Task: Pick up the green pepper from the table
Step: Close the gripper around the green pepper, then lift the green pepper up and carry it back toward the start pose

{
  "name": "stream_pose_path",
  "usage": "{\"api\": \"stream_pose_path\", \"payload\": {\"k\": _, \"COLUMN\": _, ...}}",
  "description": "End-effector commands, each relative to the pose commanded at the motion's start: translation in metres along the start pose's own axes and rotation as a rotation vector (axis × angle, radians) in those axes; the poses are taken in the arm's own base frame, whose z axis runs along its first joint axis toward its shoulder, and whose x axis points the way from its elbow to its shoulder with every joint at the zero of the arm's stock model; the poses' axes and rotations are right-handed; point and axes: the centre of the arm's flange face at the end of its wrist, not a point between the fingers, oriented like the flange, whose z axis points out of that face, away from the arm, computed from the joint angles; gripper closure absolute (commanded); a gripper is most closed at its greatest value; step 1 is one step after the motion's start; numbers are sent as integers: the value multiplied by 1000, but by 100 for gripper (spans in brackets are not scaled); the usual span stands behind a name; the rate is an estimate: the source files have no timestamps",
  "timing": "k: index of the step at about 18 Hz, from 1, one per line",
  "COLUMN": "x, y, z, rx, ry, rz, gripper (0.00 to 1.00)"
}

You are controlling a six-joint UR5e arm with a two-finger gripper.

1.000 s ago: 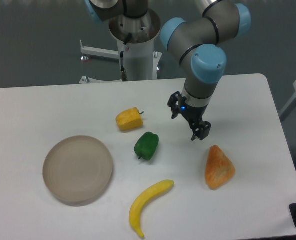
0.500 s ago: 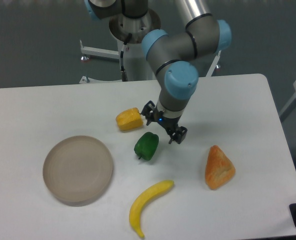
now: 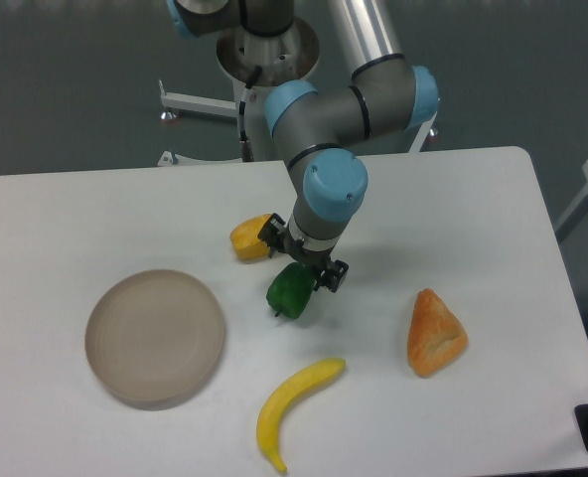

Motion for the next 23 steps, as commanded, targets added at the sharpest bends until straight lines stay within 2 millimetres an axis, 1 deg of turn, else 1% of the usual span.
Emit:
{"api": "stream_pose_path", "payload": {"k": 1, "x": 3, "y": -4, "z": 6, "rx": -5, "ry": 5, "rz": -9, "gripper": 0}}
{"api": "stream_pose_path", "payload": {"k": 3, "x": 5, "y": -7, "z": 11, "rx": -10, "ry": 10, "rz": -34, "gripper": 0}}
{"api": "stream_pose_path", "payload": {"k": 6, "x": 2, "y": -10, "z": 11, "rx": 13, "ry": -24, "rz": -37, "gripper": 0}}
{"api": "stream_pose_path", "payload": {"k": 9, "x": 1, "y": -10, "z": 11, "rx": 9, "ry": -32, "rz": -38, "gripper": 47}}
{"api": "stream_pose_path", "payload": {"k": 10, "x": 1, "y": -9, "z": 10, "rx": 5, "ry": -41, "rz": -38, "gripper": 60}}
{"api": "stream_pose_path", "payload": {"k": 11, "x": 0, "y": -9, "z": 5, "rx": -1, "ry": -57, "rz": -37, "gripper": 69}}
{"api": "stream_pose_path", "payload": {"k": 13, "x": -4, "y": -9, "z": -10, "rx": 2, "ry": -89, "rz": -32, "gripper": 80}}
{"api": "stream_pose_path", "payload": {"k": 15, "x": -8, "y": -10, "z": -26, "rx": 19, "ry": -107, "rz": -31, "gripper": 82}}
{"api": "stream_pose_path", "payload": {"k": 18, "x": -17, "y": -20, "z": -59, "rx": 66, "ry": -153, "rz": -26, "gripper": 82}}
{"api": "stream_pose_path", "payload": {"k": 21, "x": -26, "y": -12, "z": -75, "rx": 82, "ry": -174, "rz": -30, "gripper": 81}}
{"api": "stream_pose_path", "payload": {"k": 23, "x": -28, "y": -3, "z": -81, "rx": 72, "ry": -172, "rz": 30, "gripper": 81}}
